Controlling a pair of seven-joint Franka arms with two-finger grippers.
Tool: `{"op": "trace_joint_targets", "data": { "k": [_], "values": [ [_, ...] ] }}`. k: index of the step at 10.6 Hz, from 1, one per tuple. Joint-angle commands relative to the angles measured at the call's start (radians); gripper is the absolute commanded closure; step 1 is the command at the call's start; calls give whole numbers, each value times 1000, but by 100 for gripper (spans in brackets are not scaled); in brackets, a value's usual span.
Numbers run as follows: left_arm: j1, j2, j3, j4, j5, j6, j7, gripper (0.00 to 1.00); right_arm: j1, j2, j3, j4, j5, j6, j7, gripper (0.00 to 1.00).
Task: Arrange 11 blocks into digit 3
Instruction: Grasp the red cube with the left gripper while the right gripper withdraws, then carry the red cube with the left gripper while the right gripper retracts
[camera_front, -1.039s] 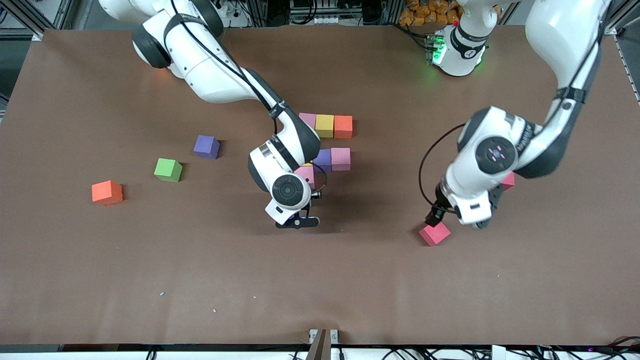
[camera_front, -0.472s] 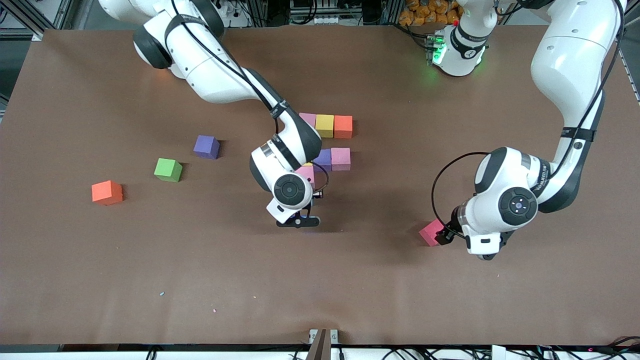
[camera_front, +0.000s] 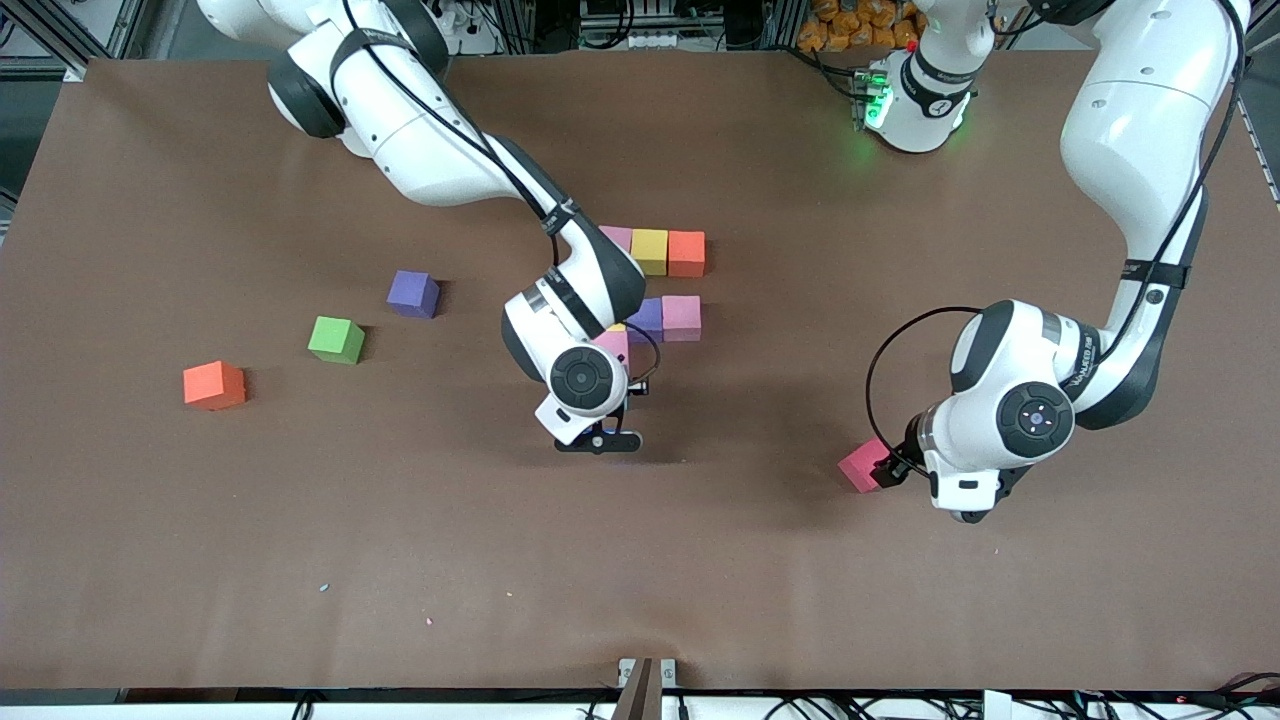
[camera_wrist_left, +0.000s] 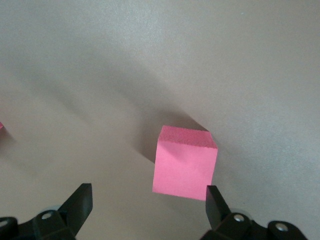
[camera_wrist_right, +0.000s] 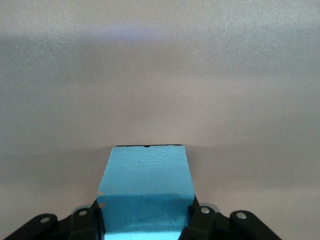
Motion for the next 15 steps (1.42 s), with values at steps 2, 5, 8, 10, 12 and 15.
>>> {"op": "trace_joint_targets", "data": {
  "k": [2,5,8,10,12,15],
  "values": [
    [-18,44,21,39,-1,42,10,0,2,22,1,45,10,-18,16,11],
    [-33,90,30,52,1,115,11,0,2,-8,-1,43,10,-21,7,0],
    [-145,102,150,60,-1,140,10,0,-10,-57,3,40,14,-79,-65,0],
    [-151,104,161,60,-7,142,11,0,-31,-108,-4,39,13,-136,-143,0],
    [-151,120,161,58,-8,142,11,0,-99,-136,-7,36,5,-175,-238,0],
    [-165,128,161,51,-36,164,-66,100,-189,-172,-16,36,-3,-228,-321,0]
  ]
}}
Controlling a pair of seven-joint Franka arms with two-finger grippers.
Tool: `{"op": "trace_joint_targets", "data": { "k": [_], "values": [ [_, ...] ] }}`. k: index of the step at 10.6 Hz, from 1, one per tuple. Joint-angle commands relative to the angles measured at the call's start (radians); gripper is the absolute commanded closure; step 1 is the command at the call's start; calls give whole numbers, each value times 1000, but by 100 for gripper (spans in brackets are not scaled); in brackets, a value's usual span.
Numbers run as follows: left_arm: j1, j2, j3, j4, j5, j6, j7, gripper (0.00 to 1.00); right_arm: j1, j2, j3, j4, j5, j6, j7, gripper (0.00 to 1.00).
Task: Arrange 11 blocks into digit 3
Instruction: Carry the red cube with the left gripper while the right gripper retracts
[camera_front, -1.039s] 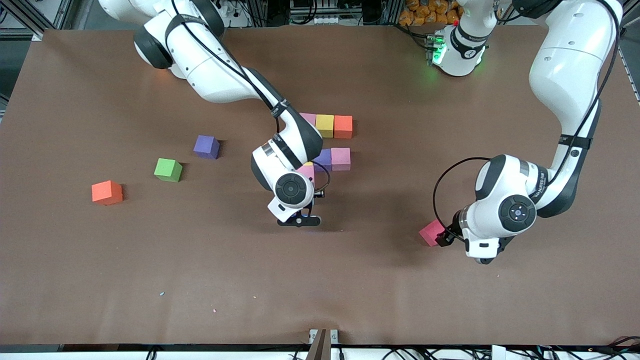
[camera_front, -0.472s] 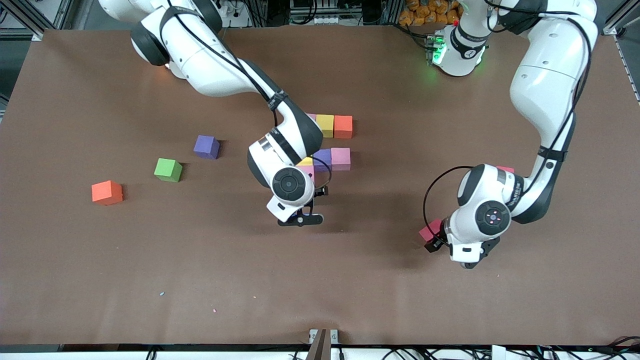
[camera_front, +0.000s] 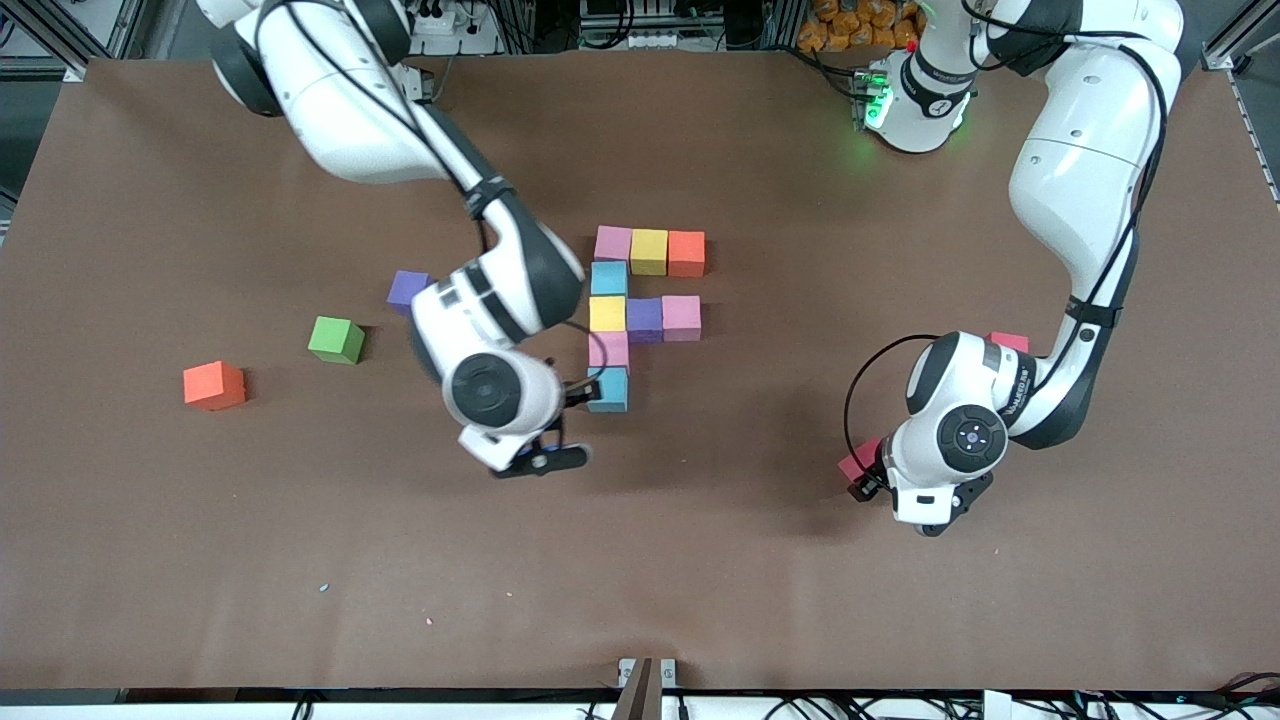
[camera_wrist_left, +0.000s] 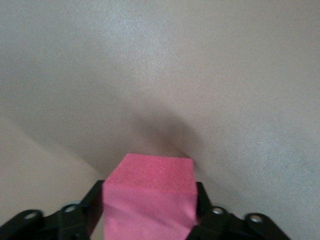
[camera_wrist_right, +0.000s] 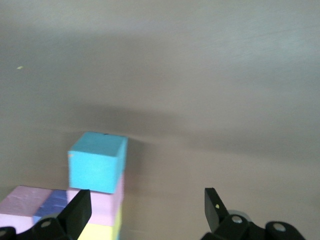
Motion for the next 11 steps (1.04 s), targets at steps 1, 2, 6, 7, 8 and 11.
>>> {"op": "trace_joint_targets", "data": {
  "k": [1,2,6,7,8,11],
  "values": [
    [-51,14,10,17,-18,21,-116,100,-84,-38,2,-21,-1,-39,-86,0],
    [-73,14,10,20,-22,26,-218,100,-128,-52,2,-21,-1,-67,-141,0],
    [-134,5,0,24,-61,40,-493,100,-309,-157,2,-166,-9,-116,-348,0],
    [-163,3,-6,27,-65,40,-582,100,-360,-187,2,-213,-9,-116,-431,0],
    [-194,3,-7,36,-85,40,-701,100,-403,-213,2,-263,-9,-112,-500,0],
    [-290,0,-6,57,-125,40,-908,100,-431,-398,2,-586,-46,51,-545,0]
  ]
}}
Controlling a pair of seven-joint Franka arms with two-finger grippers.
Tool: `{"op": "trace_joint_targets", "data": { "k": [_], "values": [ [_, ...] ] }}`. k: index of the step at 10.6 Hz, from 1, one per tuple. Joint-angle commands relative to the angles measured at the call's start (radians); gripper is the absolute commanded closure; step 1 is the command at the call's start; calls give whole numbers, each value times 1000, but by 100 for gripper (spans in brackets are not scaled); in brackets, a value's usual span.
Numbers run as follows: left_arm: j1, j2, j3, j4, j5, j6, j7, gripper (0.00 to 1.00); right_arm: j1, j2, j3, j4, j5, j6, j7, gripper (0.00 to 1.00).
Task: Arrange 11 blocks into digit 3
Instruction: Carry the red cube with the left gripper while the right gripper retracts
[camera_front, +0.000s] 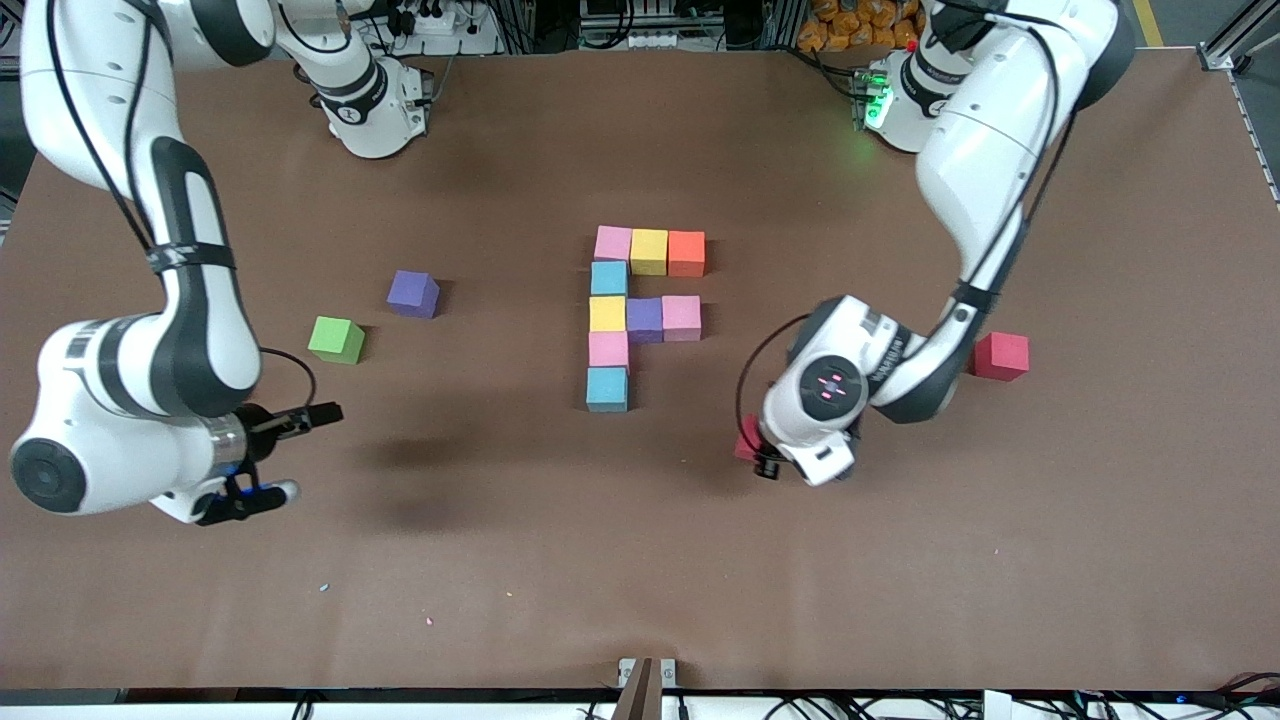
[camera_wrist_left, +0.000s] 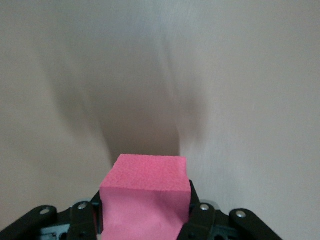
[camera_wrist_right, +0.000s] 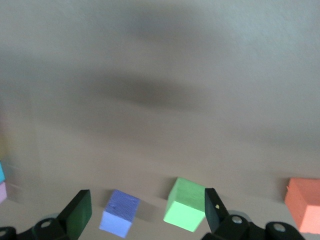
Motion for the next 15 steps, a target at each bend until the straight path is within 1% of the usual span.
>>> {"op": "trace_joint_targets", "data": {
  "k": [1,2,3,4,5,6,8,11,12,13,14,15],
  "values": [
    [-36,-9,12,16,-47,-5,-111,100,14,-266,17,-446,-30,235,-7,0],
    [-67,-9,12,22,-50,-5,-166,100,17,-326,19,-551,-30,299,-4,0],
    [-75,-9,11,33,-53,-5,-209,100,17,-351,19,-577,-30,296,-4,0],
    [-75,-10,11,33,-98,-5,-214,100,11,-368,19,-578,-30,281,-7,0],
    [-82,-10,12,36,-132,-5,-226,100,9,-385,19,-559,-30,272,-5,0],
    [-101,-7,14,41,-133,-5,-269,100,6,-402,17,-535,-32,256,-1,0],
    [-143,0,23,59,-133,9,-353,100,5,-402,-9,-451,-52,200,2,0],
    [-174,10,25,58,-131,14,-367,100,18,-426,-60,-343,-57,97,4,0],
    [-182,17,25,59,-131,15,-366,100,17,-448,-66,-302,-58,57,4,0],
    [-187,23,26,59,-131,27,-366,100,29,-468,-86,-291,-58,37,4,0],
    [-200,33,34,61,-130,32,-366,100,57,-507,-122,-292,-67,19,4,0],
    [-225,33,55,61,-130,32,-363,100,52,-556,-126,-308,-73,-10,4,0]
  ]
}}
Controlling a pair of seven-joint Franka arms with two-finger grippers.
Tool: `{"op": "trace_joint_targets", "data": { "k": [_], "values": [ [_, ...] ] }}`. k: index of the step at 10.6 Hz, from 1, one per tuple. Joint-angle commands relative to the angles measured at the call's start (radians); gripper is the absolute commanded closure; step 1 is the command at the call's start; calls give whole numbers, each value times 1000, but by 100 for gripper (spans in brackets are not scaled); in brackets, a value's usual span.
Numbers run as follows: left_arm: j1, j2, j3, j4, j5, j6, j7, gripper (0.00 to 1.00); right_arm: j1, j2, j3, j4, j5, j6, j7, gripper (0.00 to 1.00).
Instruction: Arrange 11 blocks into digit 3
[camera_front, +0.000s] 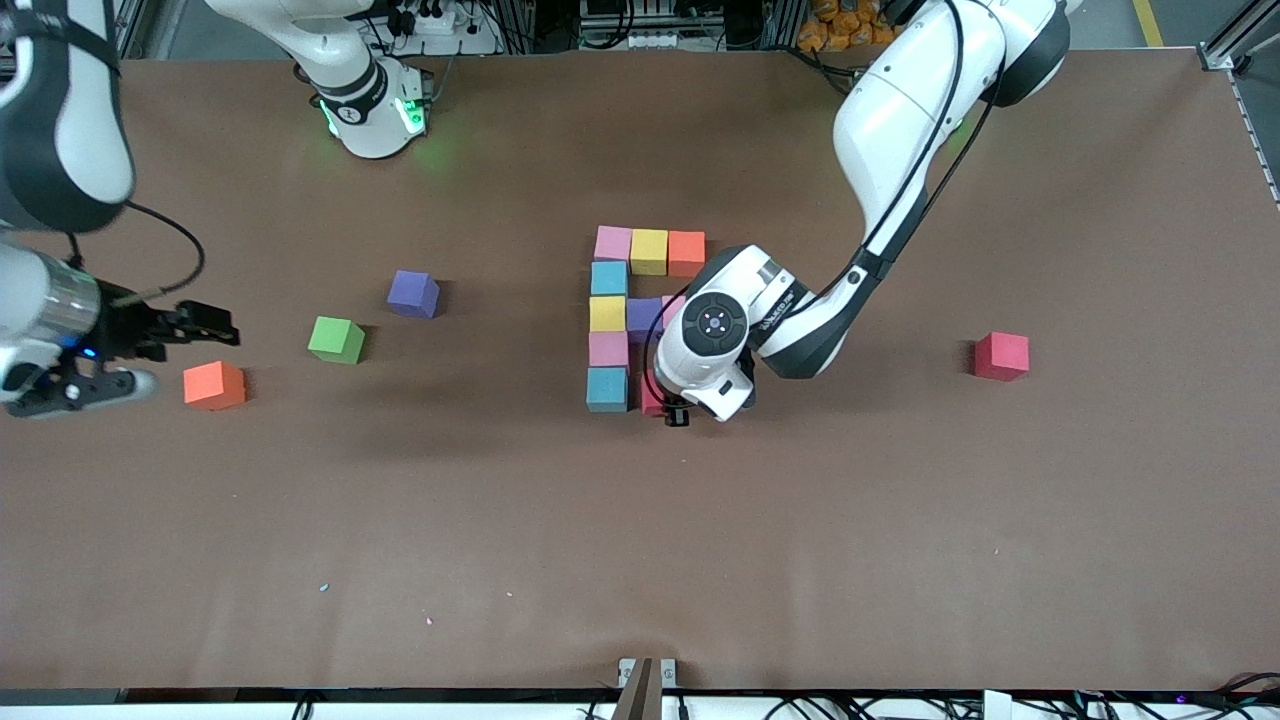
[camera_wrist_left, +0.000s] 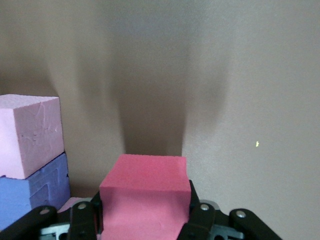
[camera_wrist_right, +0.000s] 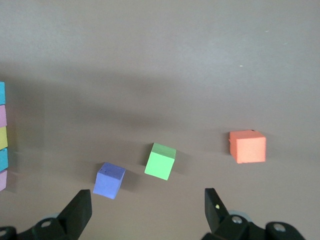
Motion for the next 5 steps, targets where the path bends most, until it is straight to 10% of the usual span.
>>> {"op": "trace_joint_targets", "data": {
  "k": [1,5],
  "values": [
    [-64,14,58,20,-24,7,-3,100,8,-123,-25,-42,-21,-64,5,0],
    [-70,39,66,43,-22,21,1,100,-64,-240,-20,-83,-23,-86,13,0]
  ]
}}
